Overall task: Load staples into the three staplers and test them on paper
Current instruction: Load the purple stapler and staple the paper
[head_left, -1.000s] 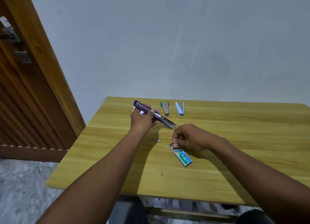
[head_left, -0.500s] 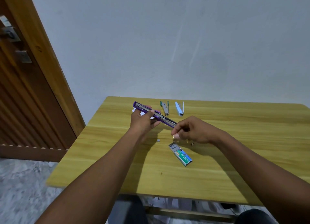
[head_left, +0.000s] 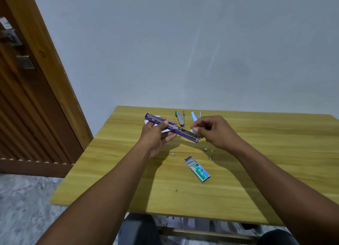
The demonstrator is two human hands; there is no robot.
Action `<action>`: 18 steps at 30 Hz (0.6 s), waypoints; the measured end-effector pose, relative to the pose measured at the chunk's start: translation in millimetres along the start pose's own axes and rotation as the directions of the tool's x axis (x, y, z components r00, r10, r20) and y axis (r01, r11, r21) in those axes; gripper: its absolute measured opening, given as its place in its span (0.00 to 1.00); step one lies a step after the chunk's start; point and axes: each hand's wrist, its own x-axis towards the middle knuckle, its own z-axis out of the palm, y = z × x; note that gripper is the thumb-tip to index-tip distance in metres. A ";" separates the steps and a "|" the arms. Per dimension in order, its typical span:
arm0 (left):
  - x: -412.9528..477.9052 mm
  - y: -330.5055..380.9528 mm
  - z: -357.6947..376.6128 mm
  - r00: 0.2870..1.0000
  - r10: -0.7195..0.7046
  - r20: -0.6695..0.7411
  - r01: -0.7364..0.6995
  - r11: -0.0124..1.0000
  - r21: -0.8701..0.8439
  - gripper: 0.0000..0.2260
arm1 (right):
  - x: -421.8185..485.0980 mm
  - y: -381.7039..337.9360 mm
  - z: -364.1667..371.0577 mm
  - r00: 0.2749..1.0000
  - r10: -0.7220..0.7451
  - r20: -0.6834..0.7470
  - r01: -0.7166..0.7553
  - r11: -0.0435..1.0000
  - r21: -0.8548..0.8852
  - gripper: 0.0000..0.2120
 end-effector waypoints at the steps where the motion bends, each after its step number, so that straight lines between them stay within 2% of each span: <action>1: -0.2 0.2 0.5 1.000 -0.002 0.003 0.002 1.000 -0.004 0.04 | -0.5 -0.8 -0.3 0.999 0.034 0.009 -0.035 0.995 0.090 0.04; 4: 0.0 0.5 1.0 1.000 -0.004 0.002 0.004 1.000 -0.006 0.03 | -0.5 -1.5 -1.9 0.984 0.175 0.019 -0.170 0.923 0.344 0.03; 8: 0.0 0.5 3.1 1.000 -0.004 -0.002 0.004 1.000 -0.019 0.03 | -0.1 -2.0 -5.3 0.959 0.278 0.065 -0.275 0.843 0.462 0.06; 11: 0.3 -1.3 6.6 1.000 -0.007 -0.010 0.007 1.000 -0.024 0.02 | 1.0 -2.7 -4.5 0.962 0.272 0.040 -0.264 0.876 0.403 0.05; 15: 3.3 -6.0 7.7 0.998 -0.007 -0.057 0.006 0.999 -0.033 0.02 | 1.3 4.9 -0.1 0.986 0.149 -0.071 -0.135 0.976 0.172 0.03; 18: 7.7 -9.3 4.2 0.992 0.015 -0.123 -0.020 0.999 -0.041 0.05 | -2.6 11.3 5.0 0.997 0.079 -0.020 -0.078 0.996 0.043 0.04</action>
